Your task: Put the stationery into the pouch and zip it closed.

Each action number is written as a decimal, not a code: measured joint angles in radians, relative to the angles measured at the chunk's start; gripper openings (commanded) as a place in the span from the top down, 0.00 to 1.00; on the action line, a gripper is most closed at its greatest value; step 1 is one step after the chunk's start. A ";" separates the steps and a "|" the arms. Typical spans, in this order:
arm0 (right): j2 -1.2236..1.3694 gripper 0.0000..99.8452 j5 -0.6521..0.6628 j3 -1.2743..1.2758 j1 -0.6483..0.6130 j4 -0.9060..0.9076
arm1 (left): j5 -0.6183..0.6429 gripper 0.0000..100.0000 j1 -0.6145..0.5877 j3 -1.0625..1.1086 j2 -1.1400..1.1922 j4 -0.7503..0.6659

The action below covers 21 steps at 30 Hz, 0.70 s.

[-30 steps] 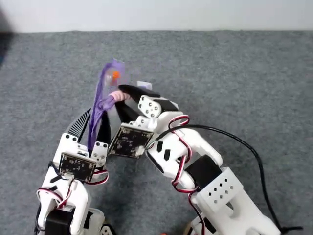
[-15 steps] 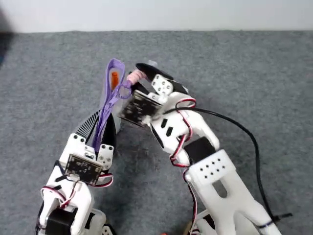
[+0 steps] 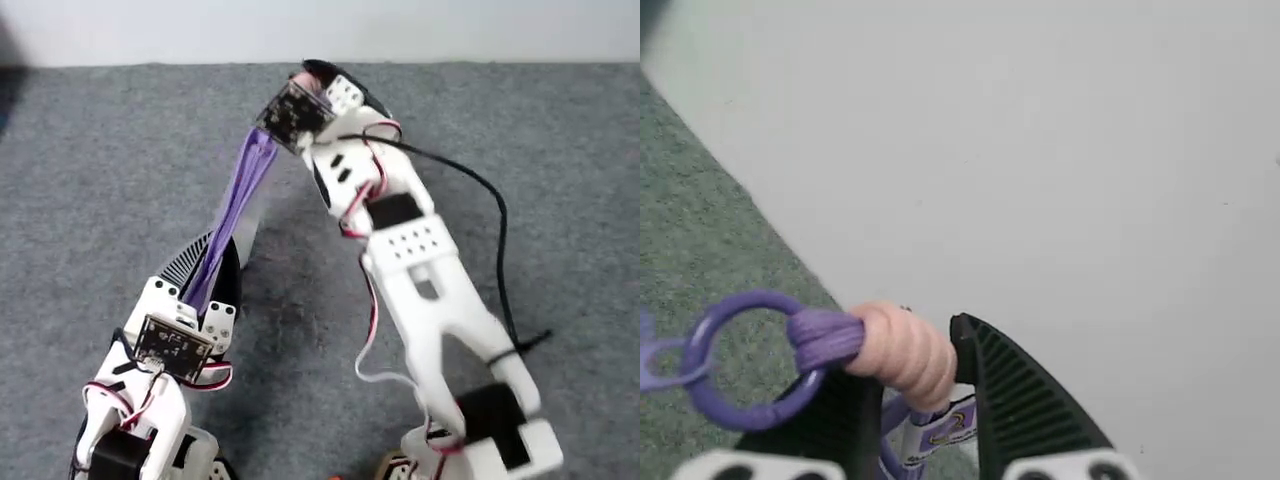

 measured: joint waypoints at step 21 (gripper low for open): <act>0.367 0.99 0.000 -0.330 0.146 -0.012 | 0.000 0.88 0.000 0.000 -0.002 0.005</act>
